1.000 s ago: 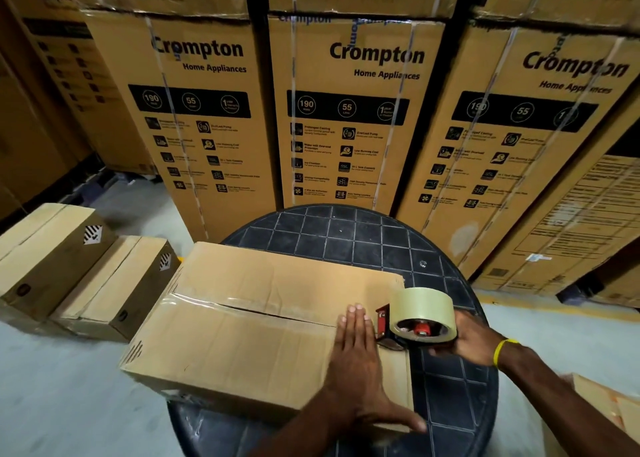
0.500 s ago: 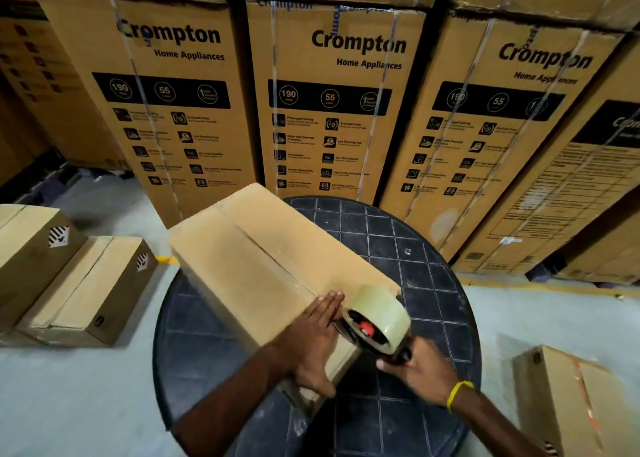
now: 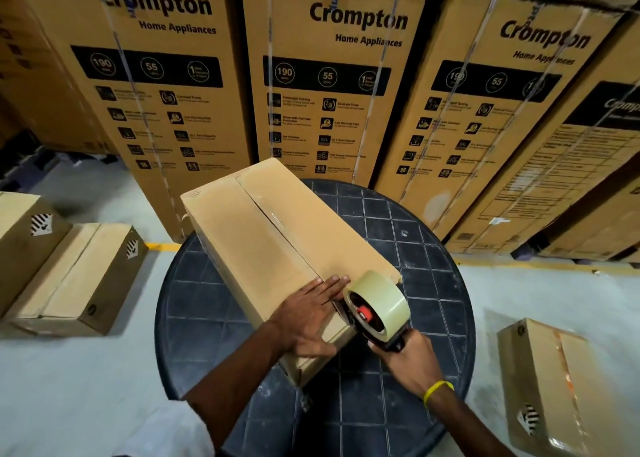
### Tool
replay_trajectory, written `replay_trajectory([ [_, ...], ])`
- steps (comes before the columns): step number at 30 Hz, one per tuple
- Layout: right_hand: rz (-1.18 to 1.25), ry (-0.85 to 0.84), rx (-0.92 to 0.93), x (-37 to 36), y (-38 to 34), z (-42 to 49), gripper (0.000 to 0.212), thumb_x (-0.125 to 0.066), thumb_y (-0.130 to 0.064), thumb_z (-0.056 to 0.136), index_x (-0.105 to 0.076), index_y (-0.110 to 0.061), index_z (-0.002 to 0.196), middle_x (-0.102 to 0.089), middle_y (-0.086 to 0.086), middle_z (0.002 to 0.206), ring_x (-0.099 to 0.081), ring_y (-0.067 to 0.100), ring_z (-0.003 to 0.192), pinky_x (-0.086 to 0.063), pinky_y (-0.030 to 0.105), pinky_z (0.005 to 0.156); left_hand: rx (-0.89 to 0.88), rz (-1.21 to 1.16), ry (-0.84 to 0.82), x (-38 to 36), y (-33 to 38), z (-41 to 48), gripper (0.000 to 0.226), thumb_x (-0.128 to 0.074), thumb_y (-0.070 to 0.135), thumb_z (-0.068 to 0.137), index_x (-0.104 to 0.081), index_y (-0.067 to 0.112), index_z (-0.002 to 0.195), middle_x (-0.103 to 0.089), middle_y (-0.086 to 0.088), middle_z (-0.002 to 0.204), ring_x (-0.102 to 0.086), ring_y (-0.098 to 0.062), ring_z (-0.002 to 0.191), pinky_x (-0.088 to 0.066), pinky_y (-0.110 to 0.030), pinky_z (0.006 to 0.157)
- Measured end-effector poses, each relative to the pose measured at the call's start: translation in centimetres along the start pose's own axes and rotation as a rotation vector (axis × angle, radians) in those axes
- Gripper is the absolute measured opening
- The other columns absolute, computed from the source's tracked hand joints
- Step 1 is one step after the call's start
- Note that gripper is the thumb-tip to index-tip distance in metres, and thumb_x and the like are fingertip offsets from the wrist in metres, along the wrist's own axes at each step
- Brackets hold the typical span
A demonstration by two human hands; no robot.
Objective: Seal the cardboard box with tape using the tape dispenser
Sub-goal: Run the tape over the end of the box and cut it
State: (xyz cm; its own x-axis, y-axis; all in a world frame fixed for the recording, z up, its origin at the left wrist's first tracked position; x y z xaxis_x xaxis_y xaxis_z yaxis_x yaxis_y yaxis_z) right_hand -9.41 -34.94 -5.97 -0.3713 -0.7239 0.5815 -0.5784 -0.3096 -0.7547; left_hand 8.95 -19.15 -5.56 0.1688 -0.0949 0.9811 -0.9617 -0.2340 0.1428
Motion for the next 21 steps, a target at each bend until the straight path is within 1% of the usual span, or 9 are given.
replay_trajectory([
  [2,0.023,0.012,0.000,0.6,0.3,-0.8,0.025,-0.092,-0.017,0.073,-0.071,-0.027,0.083,-0.071,-0.027,0.068,-0.065,-0.021,0.073,-0.049,0.004,0.066,0.012,0.027,-0.009,-0.3,-0.2,0.1,0.119,-0.040,0.078,0.076,0.014,0.015,0.161,0.019,-0.006,0.169,0.013,-0.017,0.156,-0.004,-0.042,0.128],
  [5,0.043,0.024,-0.003,1.2,1.6,-2.2,0.041,-0.092,-0.010,0.071,-0.063,-0.038,0.076,-0.062,-0.038,0.057,-0.060,-0.027,0.070,-0.044,-0.004,0.064,0.005,0.044,-0.006,-0.7,-0.3,0.3,0.119,-0.038,0.079,0.078,0.018,0.014,0.160,0.020,-0.008,0.168,0.014,-0.019,0.156,-0.004,-0.043,0.128],
  [7,0.029,0.020,-0.001,1.5,2.9,-3.3,0.041,-0.093,-0.013,0.070,-0.065,-0.040,0.079,-0.064,-0.042,0.063,-0.064,-0.024,0.076,-0.046,-0.003,0.067,0.001,0.059,-0.003,-1.0,-0.4,0.4,0.120,-0.040,0.080,0.080,0.021,0.013,0.159,0.022,-0.008,0.168,0.016,-0.020,0.156,-0.001,-0.042,0.128],
  [10,0.028,0.022,-0.004,2.2,4.7,-4.6,0.038,-0.094,-0.012,0.069,-0.070,-0.034,0.089,-0.074,-0.029,0.079,-0.070,-0.014,0.084,-0.051,0.003,0.074,-0.014,0.085,-0.003,-1.0,-0.4,0.4,0.121,-0.041,0.081,0.081,0.022,0.012,0.158,0.025,-0.008,0.167,0.020,-0.021,0.155,0.004,-0.041,0.127],
  [13,0.050,0.021,-0.008,2.6,6.0,-5.3,0.042,-0.093,-0.010,0.070,-0.067,-0.033,0.094,-0.074,-0.022,0.088,-0.068,-0.016,0.086,-0.049,0.001,0.075,-0.023,0.092,-0.010,-0.8,-0.3,0.4,0.120,-0.041,0.080,0.082,0.023,0.011,0.158,0.026,-0.009,0.167,0.021,-0.022,0.154,0.005,-0.041,0.127],
  [16,0.060,0.026,-0.043,2.7,7.4,-6.0,0.044,-0.096,-0.027,0.064,-0.067,-0.029,0.098,-0.074,-0.022,0.087,-0.068,-0.017,0.087,-0.050,0.002,0.077,-0.024,0.098,-0.011,-0.8,-0.3,0.4,0.120,-0.041,0.079,0.082,0.023,0.011,0.158,0.026,-0.008,0.167,0.021,-0.021,0.155,0.004,-0.041,0.128],
  [19,0.019,0.076,-0.060,2.6,7.9,-6.4,0.047,-0.089,-0.054,0.054,-0.066,-0.038,0.092,-0.073,-0.027,0.076,-0.067,-0.019,0.085,-0.050,0.002,0.077,-0.027,0.100,-0.012,-0.7,-0.4,0.3,0.119,-0.037,0.080,0.080,0.021,0.011,0.158,0.025,-0.008,0.167,0.020,-0.021,0.155,0.002,-0.041,0.128],
  [20,0.020,0.081,-0.072,2.6,8.0,-6.5,0.044,-0.089,-0.056,0.054,-0.066,-0.041,0.089,-0.074,-0.027,0.076,-0.068,-0.017,0.084,-0.052,0.003,0.078,-0.028,0.103,-0.014,-0.6,-0.3,0.3,0.119,-0.033,0.081,0.078,0.021,0.011,0.159,0.025,-0.008,0.167,0.020,-0.021,0.155,0.001,-0.041,0.128],
  [21,0.020,0.089,-0.055,2.6,7.9,-6.6,0.039,-0.092,-0.052,0.056,-0.067,-0.044,0.085,-0.075,-0.027,0.078,-0.069,-0.015,0.084,-0.053,0.006,0.078,-0.028,0.104,-0.020,-0.5,-0.2,0.2,0.119,-0.029,0.081,0.077,0.021,0.011,0.158,0.026,-0.008,0.167,0.021,-0.021,0.155,0.000,-0.042,0.128],
])
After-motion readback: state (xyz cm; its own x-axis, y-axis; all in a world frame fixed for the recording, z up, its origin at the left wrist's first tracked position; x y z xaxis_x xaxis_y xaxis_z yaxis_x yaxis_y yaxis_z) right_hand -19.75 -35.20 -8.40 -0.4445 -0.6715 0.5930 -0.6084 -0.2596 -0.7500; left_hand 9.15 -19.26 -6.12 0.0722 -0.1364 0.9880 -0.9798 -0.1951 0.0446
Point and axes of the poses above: each hand's wrist, its own z-axis towards the middle knuckle, its own x-axis out of the back of the hand, y = z × x, the point moved 2 cm from there along z, towards the middle knuckle
